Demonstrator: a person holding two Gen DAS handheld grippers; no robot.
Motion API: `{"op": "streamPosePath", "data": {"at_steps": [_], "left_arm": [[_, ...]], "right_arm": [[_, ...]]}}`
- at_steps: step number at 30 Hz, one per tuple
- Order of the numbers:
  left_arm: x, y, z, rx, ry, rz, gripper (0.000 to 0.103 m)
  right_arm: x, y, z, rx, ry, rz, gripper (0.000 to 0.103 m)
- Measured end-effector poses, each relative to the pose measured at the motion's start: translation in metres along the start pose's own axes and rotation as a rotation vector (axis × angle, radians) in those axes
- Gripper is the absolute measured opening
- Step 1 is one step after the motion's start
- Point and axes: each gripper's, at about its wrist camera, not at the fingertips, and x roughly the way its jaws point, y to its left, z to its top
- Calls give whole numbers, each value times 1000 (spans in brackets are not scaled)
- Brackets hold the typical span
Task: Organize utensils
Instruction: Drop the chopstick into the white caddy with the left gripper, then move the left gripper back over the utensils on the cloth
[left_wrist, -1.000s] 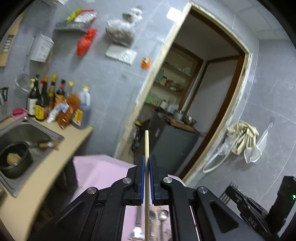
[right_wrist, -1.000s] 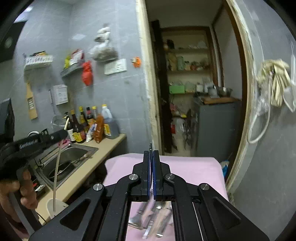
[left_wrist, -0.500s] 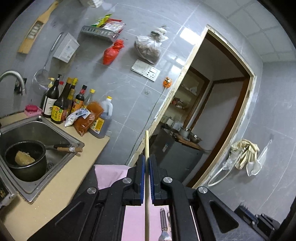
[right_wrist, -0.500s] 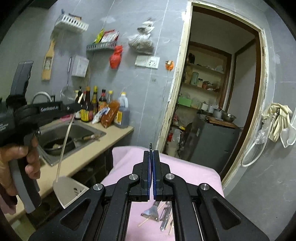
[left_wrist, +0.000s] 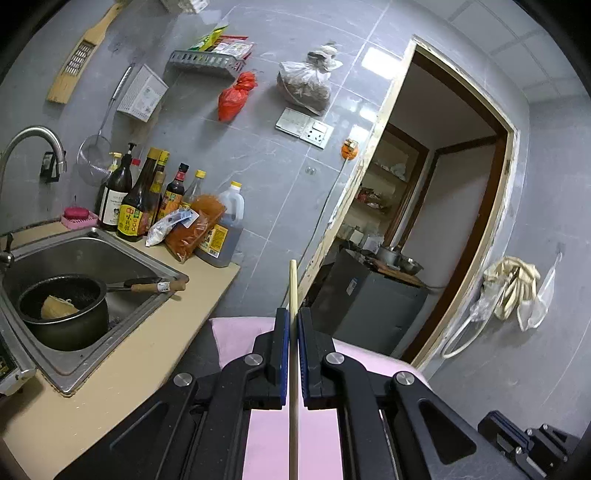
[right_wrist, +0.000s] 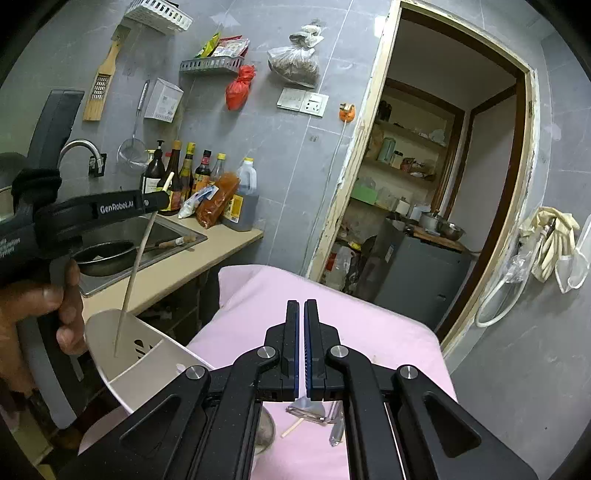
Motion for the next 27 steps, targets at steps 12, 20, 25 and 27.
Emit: {"op": "streamPosePath", "data": {"at_steps": [12, 20, 25, 27], "left_arm": [[-7, -7, -17, 54, 23, 14, 5], [-10, -6, -25, 64, 45, 23, 5], [-14, -6, -31, 84, 116, 32, 8], [-16, -8, -33, 96, 140, 32, 16]], "right_arm": [[-2, -12, -3, 83, 4, 33, 2], [-4, -23, -6, 120, 15, 37, 4], [-8, -39, -9, 194, 15, 37, 29], [-8, -46, -11, 216, 19, 32, 30]]}}
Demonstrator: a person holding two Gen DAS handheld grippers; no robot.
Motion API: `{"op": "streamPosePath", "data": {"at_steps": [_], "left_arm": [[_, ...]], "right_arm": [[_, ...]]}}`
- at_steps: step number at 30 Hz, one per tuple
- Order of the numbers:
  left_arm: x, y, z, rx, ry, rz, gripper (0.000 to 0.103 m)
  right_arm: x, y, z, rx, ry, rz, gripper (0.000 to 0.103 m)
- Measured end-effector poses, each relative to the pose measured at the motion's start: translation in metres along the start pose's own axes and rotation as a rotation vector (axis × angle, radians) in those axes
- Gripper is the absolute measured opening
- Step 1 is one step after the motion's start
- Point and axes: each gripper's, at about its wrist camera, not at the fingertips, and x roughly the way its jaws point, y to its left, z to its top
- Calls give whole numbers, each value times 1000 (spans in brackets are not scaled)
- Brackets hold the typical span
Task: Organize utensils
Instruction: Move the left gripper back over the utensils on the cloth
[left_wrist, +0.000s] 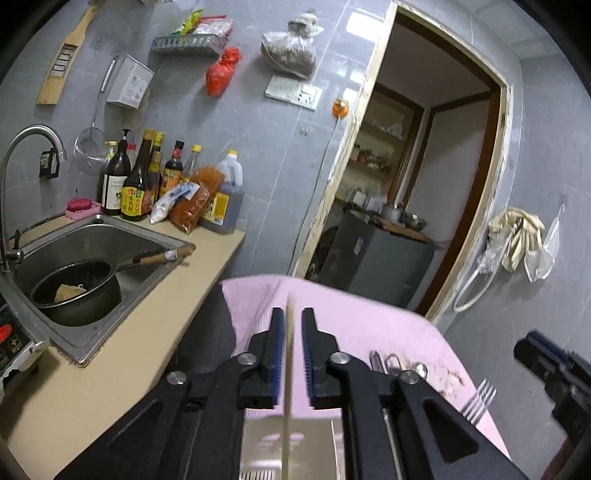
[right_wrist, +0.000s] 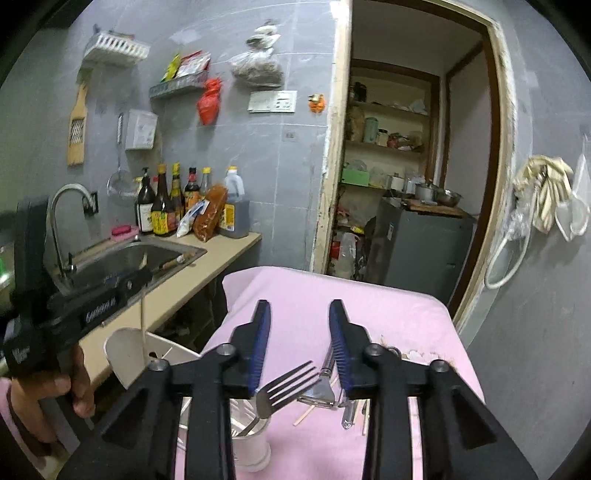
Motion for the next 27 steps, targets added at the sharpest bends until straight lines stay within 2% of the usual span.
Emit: {"op": "streamPosePath", "data": {"at_steps": [2, 6, 9, 12, 14, 15, 16, 17, 20, 27], "left_arm": [[-4, -1, -2, 3, 17, 2, 28], [-11, -5, -3, -6, 36, 14, 40], [-17, -13, 1, -3, 33, 27, 50], [-21, -27, 9, 13, 18, 41, 64], [-24, -39, 14, 31, 6, 50, 82], [-25, -48, 18, 44, -9, 59, 87], [-26, -54, 20, 53, -22, 65, 95], [-27, -62, 23, 64, -37, 71, 98], [-28, -87, 29, 97, -77, 81, 103], [-15, -151, 27, 139, -136, 128, 103]], "right_arm": [[0, -7, -1, 18, 3, -2, 30], [0, -22, 0, 47, -6, -9, 38], [0, -36, 2, 79, -16, -11, 49], [-2, -53, 5, 109, -36, -18, 62], [-3, -66, 8, 125, -52, -28, 74], [-4, -73, 9, 132, -62, -33, 77], [-5, -79, 11, 135, -70, -38, 83], [-5, -87, 13, 137, -79, -45, 89], [-5, -109, 15, 130, -108, -66, 101], [3, -158, 21, 60, -138, -84, 102]]}}
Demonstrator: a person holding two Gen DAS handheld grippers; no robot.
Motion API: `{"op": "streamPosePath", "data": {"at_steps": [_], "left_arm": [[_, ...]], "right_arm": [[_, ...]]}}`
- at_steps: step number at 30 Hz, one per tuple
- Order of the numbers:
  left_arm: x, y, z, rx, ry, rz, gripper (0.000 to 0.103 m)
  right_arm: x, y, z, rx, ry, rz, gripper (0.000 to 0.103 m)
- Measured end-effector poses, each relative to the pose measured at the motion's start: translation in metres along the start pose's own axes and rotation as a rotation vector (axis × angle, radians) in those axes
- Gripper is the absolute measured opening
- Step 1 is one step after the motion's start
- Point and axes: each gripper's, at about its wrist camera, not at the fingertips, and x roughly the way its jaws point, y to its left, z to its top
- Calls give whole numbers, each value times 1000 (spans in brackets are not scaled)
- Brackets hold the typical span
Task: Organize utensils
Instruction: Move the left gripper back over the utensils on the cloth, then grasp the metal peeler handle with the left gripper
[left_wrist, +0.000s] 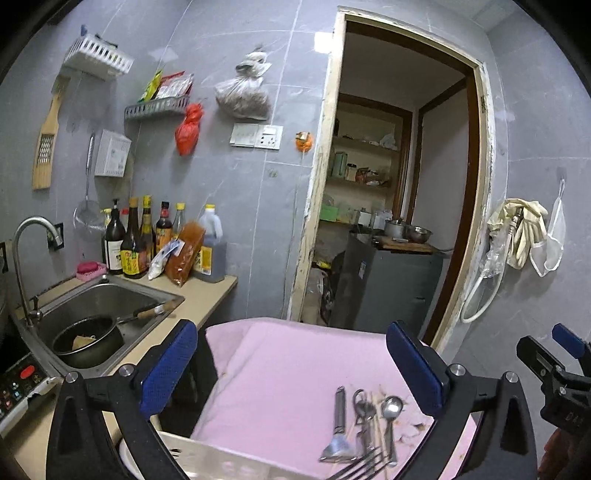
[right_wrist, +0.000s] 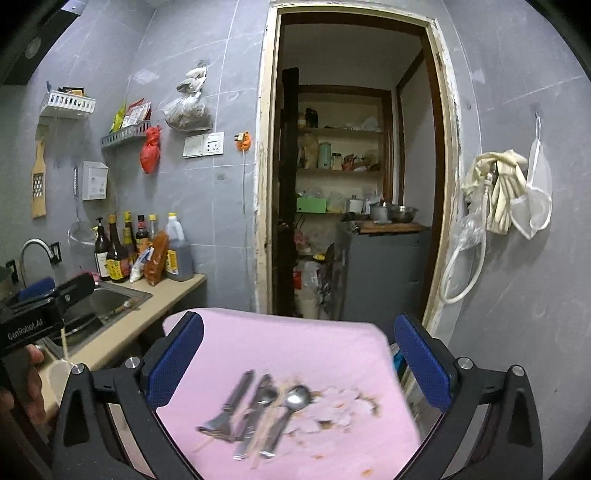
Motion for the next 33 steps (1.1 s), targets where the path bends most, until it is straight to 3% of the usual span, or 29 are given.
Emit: {"op": "streamPosePath", "data": {"at_steps": [11, 21, 24, 27, 33], "left_arm": [[28, -82, -14, 53, 26, 54, 103], [93, -116, -30, 31, 201, 89, 103], [115, -122, -39, 31, 263, 111, 102], [135, -127, -49, 43, 321, 137, 95], [175, -129, -76, 55, 459, 200, 81]], "right_arm": [[47, -79, -10, -23, 23, 66, 102], [129, -123, -54, 69, 217, 227, 100], [153, -122, -73, 85, 286, 259, 87], [175, -121, -91, 113, 356, 293, 80], [219, -110, -130, 146, 509, 367, 55]]}}
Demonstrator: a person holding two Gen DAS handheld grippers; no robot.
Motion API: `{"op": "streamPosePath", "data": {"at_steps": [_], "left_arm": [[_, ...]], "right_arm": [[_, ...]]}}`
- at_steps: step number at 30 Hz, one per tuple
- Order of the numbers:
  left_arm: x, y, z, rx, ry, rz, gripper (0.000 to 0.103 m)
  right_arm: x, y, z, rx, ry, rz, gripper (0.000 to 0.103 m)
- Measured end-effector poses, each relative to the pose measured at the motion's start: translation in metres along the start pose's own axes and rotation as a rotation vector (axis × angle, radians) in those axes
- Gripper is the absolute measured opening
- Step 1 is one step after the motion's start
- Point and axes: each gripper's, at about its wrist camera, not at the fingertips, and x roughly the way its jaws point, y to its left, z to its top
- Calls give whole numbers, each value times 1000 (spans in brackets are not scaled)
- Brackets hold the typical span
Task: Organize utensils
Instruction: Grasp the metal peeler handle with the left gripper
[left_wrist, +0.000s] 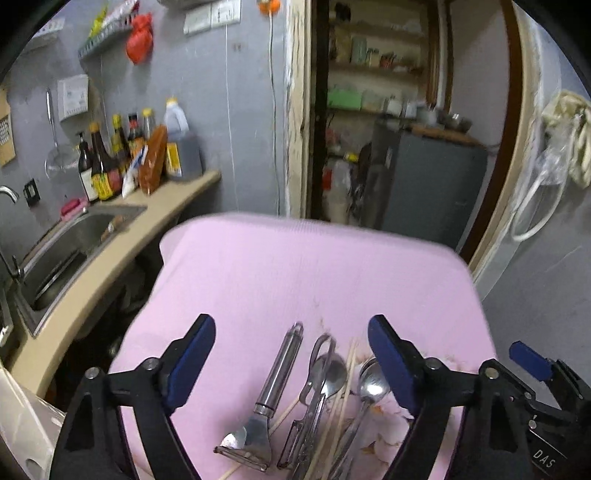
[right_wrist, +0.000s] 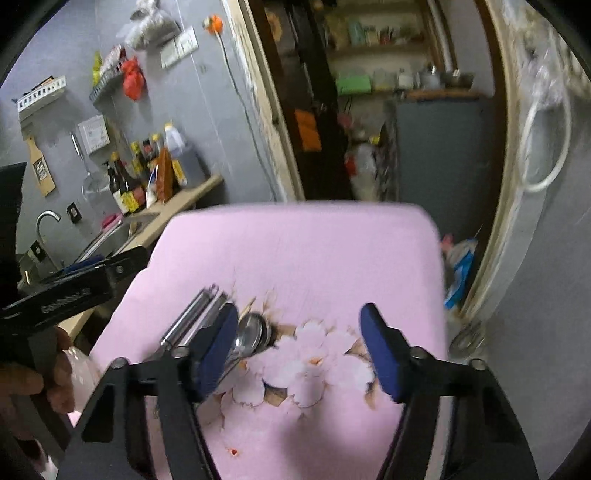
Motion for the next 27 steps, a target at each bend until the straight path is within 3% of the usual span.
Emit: {"op": "streamPosePath", "data": {"at_steps": [8, 17, 27], "left_arm": [[62, 4, -14, -8, 185, 52, 59], [98, 12, -20, -8, 307, 50, 47], [118, 12, -16, -1, 373, -11, 41]], "right_arm": [[59, -3, -14, 32, 141, 79, 30], [93, 0, -25, 52, 250, 173, 22], [109, 2, -25, 57, 292, 219, 18]]}}
